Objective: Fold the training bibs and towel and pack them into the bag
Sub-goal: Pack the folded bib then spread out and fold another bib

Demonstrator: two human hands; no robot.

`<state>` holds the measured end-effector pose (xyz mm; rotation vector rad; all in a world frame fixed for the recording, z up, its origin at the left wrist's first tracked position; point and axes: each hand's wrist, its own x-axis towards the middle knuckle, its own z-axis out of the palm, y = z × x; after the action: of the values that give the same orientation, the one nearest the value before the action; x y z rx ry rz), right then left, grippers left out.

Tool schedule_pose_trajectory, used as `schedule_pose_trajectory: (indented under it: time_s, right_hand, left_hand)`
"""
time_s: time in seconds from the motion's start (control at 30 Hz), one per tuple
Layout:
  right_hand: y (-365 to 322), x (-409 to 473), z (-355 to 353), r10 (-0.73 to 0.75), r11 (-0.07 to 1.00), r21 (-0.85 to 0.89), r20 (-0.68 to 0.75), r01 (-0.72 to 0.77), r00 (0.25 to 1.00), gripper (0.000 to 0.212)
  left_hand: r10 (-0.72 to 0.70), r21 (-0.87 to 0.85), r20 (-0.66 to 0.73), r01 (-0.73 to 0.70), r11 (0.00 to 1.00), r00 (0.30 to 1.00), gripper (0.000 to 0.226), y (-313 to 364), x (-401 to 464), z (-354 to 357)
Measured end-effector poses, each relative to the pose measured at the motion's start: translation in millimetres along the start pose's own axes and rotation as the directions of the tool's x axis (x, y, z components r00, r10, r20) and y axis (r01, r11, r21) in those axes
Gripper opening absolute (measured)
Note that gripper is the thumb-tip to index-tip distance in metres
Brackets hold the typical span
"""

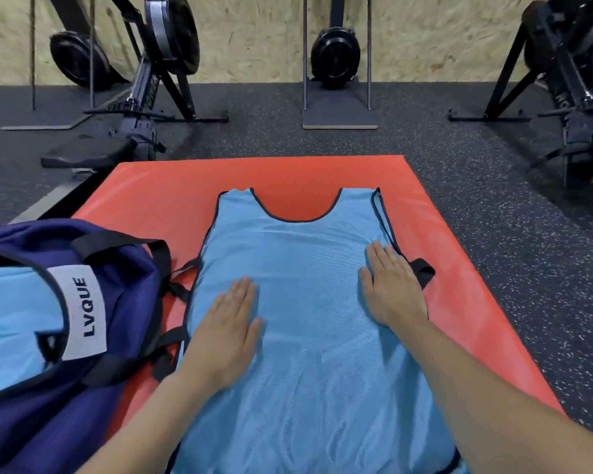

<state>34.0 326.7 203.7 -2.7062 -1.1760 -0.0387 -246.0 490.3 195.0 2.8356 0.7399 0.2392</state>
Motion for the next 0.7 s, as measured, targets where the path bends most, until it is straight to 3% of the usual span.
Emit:
schedule_pose_trajectory:
  time_s: [0.2,0.27,0.37,0.43,0.5,0.6,0.7]
  right_hand:
    - [0.5,2.5,-6.7,-0.020,1.000,-0.009,0.082,0.021,0.996,0.057]
    - [-7.4,2.7,-10.7,-0.033,0.994,-0.102,0.033,0.036,0.999,0.058]
    - [-65.9,-22.3,-10.1,-0.201,0.978,-0.065,-0.083,0.196,0.976,0.064]
    - [-113.6,-53.2,4.1,-0.361,0.931,0.062,-0.005,0.361,0.933,0.083]
    - [-136.8,-79.6,12.7,-0.418,0.907,0.118,0.116,0.405,0.901,0.092]
    - [-103.5,-92.6,11.3,-0.326,0.943,0.096,0.068,0.319,0.943,0.072]
    - [-33.4,-94.5,-2.7,-0.133,0.991,0.010,0.055,0.132,0.990,0.080]
  left_hand:
    - [-0.015,-0.007,-0.078,0.014,1.000,0.997,0.067,0.6,-15.1,-0.2]
    - [-0.010,0.007,-0.082,0.011,1.000,0.997,0.068,1.1,-15.0,1.2]
    - [0.000,0.015,-0.080,0.001,1.000,0.997,0.069,-0.9,-15.0,1.8]
    - [0.006,0.018,-0.082,-0.004,1.000,0.997,0.069,-1.7,-14.3,1.8]
    - [0.011,0.024,-0.083,-0.010,1.000,0.996,0.067,-1.7,-14.3,2.2]
    - [0.008,0.010,-0.069,-0.007,1.000,0.998,0.070,-2.8,-15.5,1.4]
    - [-0.016,-0.013,-0.035,0.016,1.000,0.999,0.077,1.3,-16.6,-3.1]
